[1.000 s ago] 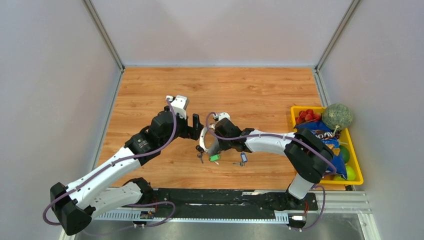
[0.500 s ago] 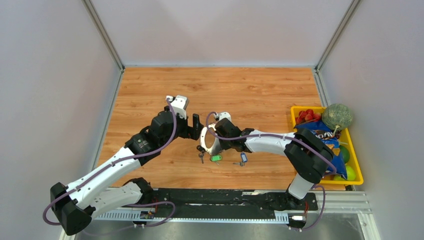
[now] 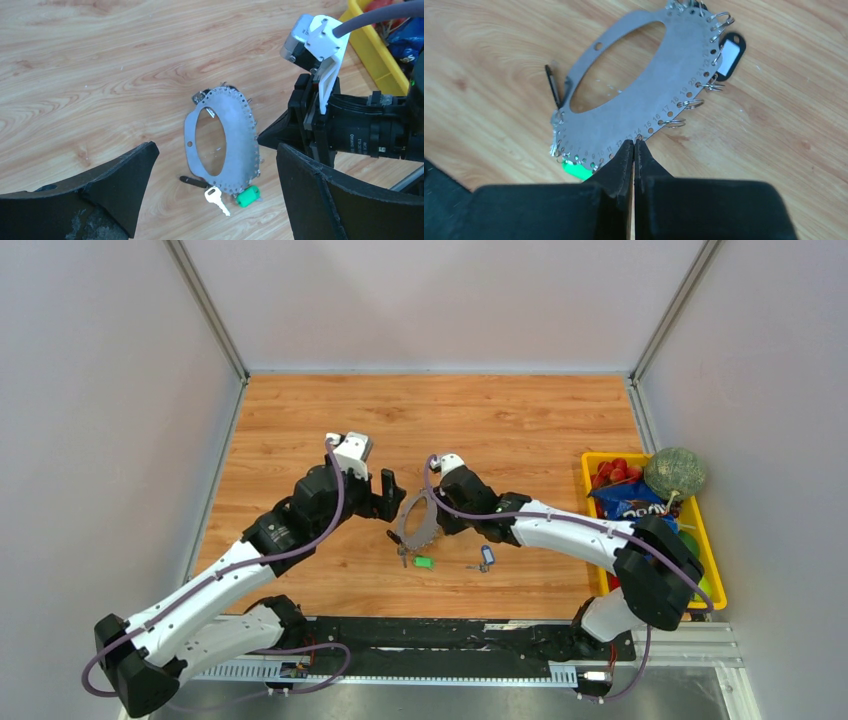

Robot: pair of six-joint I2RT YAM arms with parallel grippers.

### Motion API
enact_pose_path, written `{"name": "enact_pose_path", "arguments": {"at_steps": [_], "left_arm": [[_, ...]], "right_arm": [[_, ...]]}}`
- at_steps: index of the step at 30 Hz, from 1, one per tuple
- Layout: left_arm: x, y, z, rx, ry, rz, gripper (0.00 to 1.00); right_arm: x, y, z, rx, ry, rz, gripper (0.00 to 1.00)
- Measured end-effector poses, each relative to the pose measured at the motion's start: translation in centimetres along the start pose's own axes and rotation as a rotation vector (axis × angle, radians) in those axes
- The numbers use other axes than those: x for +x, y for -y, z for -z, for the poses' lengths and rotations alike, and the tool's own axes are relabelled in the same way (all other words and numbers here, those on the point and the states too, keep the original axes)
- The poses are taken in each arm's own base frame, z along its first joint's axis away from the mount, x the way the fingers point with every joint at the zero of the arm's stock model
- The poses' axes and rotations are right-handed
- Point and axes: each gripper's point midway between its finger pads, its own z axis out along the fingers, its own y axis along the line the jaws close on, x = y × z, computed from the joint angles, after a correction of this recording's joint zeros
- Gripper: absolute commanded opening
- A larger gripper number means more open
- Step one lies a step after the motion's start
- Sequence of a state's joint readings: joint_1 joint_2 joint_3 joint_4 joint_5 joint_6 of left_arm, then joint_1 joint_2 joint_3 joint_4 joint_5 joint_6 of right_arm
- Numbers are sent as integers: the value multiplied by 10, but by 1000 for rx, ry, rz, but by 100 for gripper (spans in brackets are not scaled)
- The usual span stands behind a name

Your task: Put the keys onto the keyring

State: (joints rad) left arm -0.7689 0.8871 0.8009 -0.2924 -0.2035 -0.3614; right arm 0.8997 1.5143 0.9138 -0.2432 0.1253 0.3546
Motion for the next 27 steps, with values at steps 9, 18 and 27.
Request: {"name": "enact_pose_path", "arguments": {"at_steps": [9,18,27], "left_arm": [[-15,10,15,72,83,17,100],[-23,20,26,140,124,22,100],[-21,44,33,284,106,12,100]], "right_arm": [[-27,-18,32,-158,65,17,0],[-60,-30,77,-267,183,43,0],[-84,-31,99,-256,258,26,0]]}}
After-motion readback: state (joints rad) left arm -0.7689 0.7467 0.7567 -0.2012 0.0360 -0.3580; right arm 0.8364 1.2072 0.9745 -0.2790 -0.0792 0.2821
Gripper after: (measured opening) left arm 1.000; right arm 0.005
